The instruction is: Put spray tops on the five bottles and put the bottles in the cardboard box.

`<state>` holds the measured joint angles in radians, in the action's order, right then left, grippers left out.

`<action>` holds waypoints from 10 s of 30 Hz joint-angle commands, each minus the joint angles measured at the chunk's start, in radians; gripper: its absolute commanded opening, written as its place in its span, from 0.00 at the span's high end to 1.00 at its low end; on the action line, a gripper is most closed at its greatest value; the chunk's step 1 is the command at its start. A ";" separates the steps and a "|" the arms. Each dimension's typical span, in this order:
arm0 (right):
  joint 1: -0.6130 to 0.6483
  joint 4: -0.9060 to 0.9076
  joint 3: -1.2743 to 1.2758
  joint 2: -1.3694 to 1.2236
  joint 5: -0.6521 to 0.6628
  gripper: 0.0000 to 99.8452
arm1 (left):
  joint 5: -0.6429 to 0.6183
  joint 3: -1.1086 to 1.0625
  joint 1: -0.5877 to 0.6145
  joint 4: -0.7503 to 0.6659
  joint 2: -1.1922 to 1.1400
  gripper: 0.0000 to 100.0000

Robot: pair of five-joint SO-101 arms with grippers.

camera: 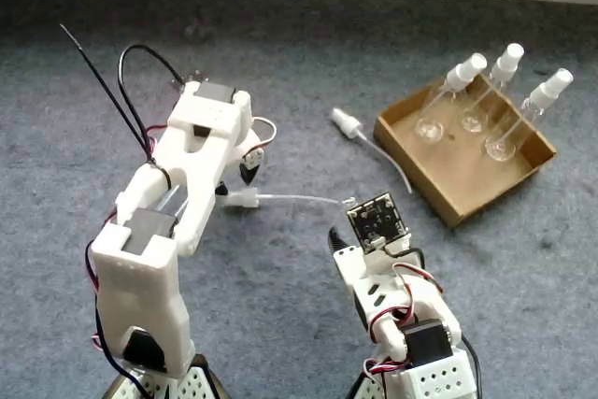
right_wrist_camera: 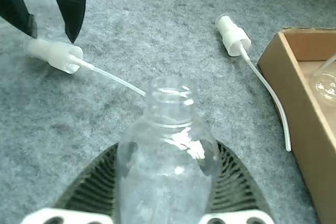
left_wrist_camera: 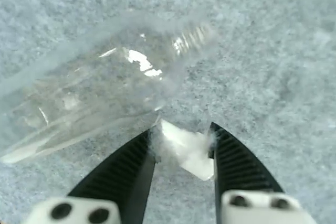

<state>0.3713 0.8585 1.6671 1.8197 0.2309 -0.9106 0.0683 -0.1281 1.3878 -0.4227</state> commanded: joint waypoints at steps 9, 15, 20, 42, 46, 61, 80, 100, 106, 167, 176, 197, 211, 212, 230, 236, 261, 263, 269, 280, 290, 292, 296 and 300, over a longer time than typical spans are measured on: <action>-0.016 -0.025 0.024 0.018 0.002 0.97 | -0.009 0.260 -0.027 0.288 0.036 0.88; -0.150 -0.022 0.019 0.018 -0.005 0.97 | -0.011 0.226 -0.061 0.302 0.030 0.88; -0.179 -0.002 -0.038 0.018 -0.005 0.97 | -0.011 0.203 -0.087 0.293 0.030 0.88; -0.332 0.073 -0.165 0.018 -0.005 0.97 | -0.129 0.033 -0.090 0.126 0.033 0.59; -0.332 0.073 -0.165 0.018 -0.005 0.97 | -0.130 0.041 -0.084 0.132 0.039 0.52; -0.332 0.071 -0.165 0.018 -0.005 0.97 | -0.130 -0.028 -0.082 0.104 -0.022 0.51; -0.331 0.071 -0.162 0.018 -0.005 0.97 | -0.132 0.033 -0.077 0.095 -0.091 0.51; -0.286 0.071 -0.162 0.018 0.000 0.97 | -0.150 0.081 -0.081 0.097 -0.093 0.89; -0.243 0.071 -0.160 0.018 0.002 0.97 | -0.120 0.102 -0.085 0.095 -0.093 0.95; -0.292 0.071 -0.162 0.018 0.002 0.97 | 1.146 0.134 -0.176 0.270 -0.084 0.85; -0.292 0.071 -0.162 0.018 0.002 0.97 | 1.114 0.229 -0.179 0.354 -0.085 0.85; -0.211 0.073 -0.159 0.018 0.002 0.97 | 0.908 0.335 -0.176 0.351 -0.093 0.69; -0.211 0.074 -0.159 0.018 0.002 0.97 | 0.908 0.124 -0.127 0.106 -0.094 0.67; -0.211 0.074 -0.159 0.018 0.002 0.97 | 0.908 0.120 -0.124 0.095 -0.094 0.69; -0.211 0.074 -0.159 0.018 0.002 0.97 | 0.910 0.105 -0.105 0.087 -0.097 0.91; -0.211 0.074 -0.159 0.018 0.002 0.97 | 0.910 0.022 -0.105 -0.009 -0.096 0.90; -0.211 0.074 -0.156 0.018 0.002 0.97 | 0.914 0.097 -0.153 0.181 -0.093 1.00; -0.211 0.073 -0.142 0.018 0.002 0.97 | 0.910 0.130 -0.153 0.186 -0.093 1.00; -0.211 0.071 -0.134 0.018 0.002 0.97 | 0.911 0.147 -0.165 0.189 -0.087 1.00; -0.193 0.071 -0.133 0.018 -0.005 0.97 | 0.916 0.380 -0.176 0.259 0.108 1.00; -0.084 0.071 -0.131 0.018 -0.005 0.97 | 0.916 0.529 -0.174 0.287 0.380 1.00; -0.084 0.071 -0.131 0.018 0.000 0.97 | 0.913 0.562 -0.174 0.287 0.441 0.99; -0.071 0.071 -0.131 0.018 -0.003 0.97 | 0.911 0.588 -0.174 0.287 0.558 0.99; 0.039 0.070 -0.131 0.018 -0.002 0.97 | 0.910 0.585 -0.174 0.287 0.662 1.00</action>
<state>0.3345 0.9291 1.5627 1.8197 0.2309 0.0069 0.6084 -0.2846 1.6732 0.1128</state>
